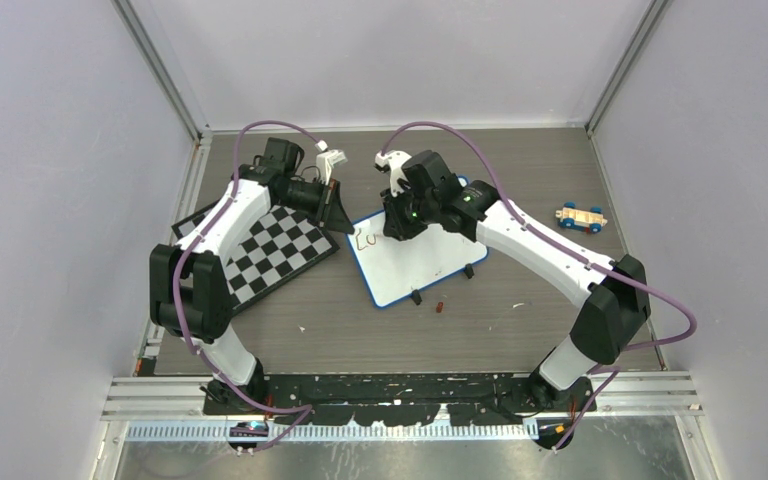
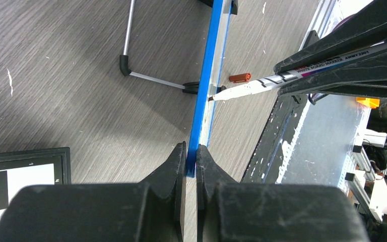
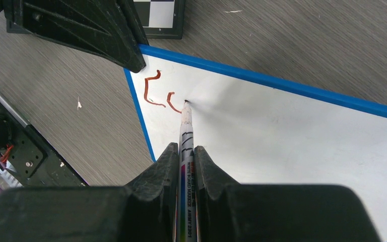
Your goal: Write a sentence on the whiteboard
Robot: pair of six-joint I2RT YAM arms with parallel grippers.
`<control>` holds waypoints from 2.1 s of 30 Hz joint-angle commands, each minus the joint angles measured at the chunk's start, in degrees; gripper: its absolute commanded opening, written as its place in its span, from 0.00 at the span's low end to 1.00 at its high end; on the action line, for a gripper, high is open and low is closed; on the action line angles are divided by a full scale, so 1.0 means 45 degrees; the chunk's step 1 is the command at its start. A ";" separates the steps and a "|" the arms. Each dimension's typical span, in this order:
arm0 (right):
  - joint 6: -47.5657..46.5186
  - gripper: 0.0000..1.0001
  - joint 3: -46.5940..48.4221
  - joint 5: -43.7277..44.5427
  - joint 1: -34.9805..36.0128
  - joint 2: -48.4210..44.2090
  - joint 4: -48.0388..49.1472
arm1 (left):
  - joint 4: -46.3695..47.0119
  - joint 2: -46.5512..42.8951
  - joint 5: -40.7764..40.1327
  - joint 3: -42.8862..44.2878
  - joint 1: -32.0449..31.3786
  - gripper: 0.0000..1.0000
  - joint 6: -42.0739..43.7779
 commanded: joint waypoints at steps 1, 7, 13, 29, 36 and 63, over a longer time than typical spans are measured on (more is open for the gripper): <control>0.0153 0.00 0.0602 0.0128 0.0199 0.0165 0.0643 | -0.0249 -0.0280 -0.0199 0.0349 -0.0137 0.00 -0.0042; 0.0134 0.00 0.0715 0.0120 0.0409 0.0269 0.0665 | -0.0254 -0.0342 -0.0231 0.0292 -0.0136 0.00 0.0002; 0.0113 0.00 0.0740 0.0029 0.0495 0.0200 0.0576 | -0.0274 -0.0402 -0.0305 0.0239 -0.0136 0.00 0.0040; -0.0156 0.00 0.0104 -0.2714 -0.0208 -0.0985 0.0045 | -0.1032 -0.0177 -0.0290 0.0611 -0.0136 0.00 0.0572; -0.0123 0.00 -0.0602 -0.4362 -0.1143 -0.1504 0.0325 | -0.1132 -0.0153 -0.0121 0.0609 -0.0136 0.00 0.0730; 0.0264 0.00 -0.0747 -0.1388 -0.0831 -0.0760 0.1260 | -0.1020 -0.0120 -0.0082 0.0552 -0.0214 0.00 0.0653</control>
